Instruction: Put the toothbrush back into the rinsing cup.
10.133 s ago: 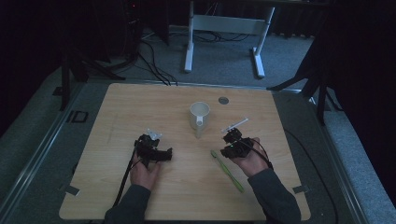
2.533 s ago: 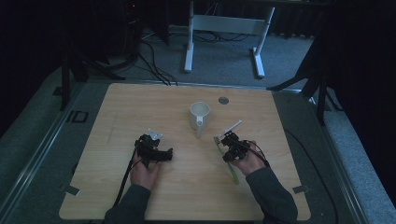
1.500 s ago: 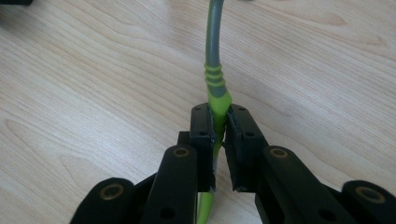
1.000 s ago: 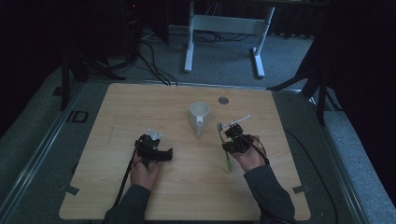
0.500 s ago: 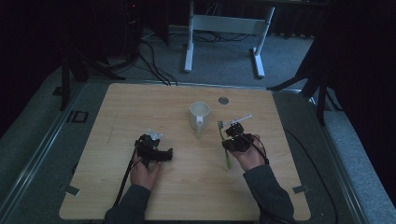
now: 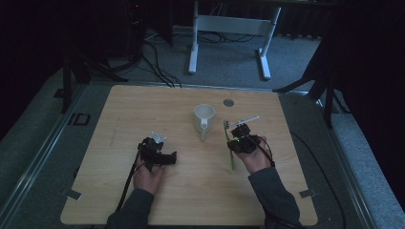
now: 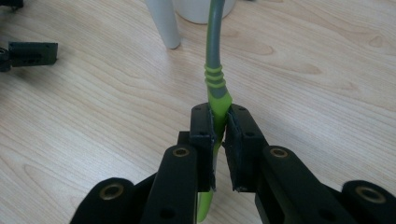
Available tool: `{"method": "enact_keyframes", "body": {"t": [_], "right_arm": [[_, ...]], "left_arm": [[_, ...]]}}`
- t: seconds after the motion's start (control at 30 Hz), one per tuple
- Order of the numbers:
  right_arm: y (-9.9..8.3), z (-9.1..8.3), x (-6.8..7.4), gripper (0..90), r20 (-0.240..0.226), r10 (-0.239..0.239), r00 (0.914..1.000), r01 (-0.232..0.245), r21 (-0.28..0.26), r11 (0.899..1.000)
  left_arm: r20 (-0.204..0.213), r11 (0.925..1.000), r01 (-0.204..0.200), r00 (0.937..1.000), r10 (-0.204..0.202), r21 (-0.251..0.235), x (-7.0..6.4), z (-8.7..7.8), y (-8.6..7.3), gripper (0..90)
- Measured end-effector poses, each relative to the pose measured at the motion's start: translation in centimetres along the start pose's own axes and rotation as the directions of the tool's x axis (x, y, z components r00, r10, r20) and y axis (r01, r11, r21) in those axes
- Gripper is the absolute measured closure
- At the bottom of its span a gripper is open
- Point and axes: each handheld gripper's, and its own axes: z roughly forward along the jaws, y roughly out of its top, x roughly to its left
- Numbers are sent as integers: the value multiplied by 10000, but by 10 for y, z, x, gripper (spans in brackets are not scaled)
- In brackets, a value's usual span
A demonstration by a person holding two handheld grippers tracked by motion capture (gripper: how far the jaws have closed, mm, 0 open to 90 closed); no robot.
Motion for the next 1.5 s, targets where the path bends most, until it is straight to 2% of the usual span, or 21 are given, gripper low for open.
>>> {"method": "enact_keyframes", "body": {"t": [0.73, 1.1, 1.5], "right_arm": [[9, -3, 2, 815, -67, 221, 9997, -225, -692, 9974], [11, -6, 0, 815, -177, 484, 9987, -503, -1251, 9909], [14, -8, 0, 815, -132, 577, 9982, -591, -1748, 9828]], "left_arm": [[7, 10000, -5, 10000, 5, 16, 0, 0, 0, 24], [6, 10000, 4, 10000, -4, 7, 0, 0, 0, 24], [-2, 10000, -15, 10000, 15, -4, 0, 0, 0, 24]]}}
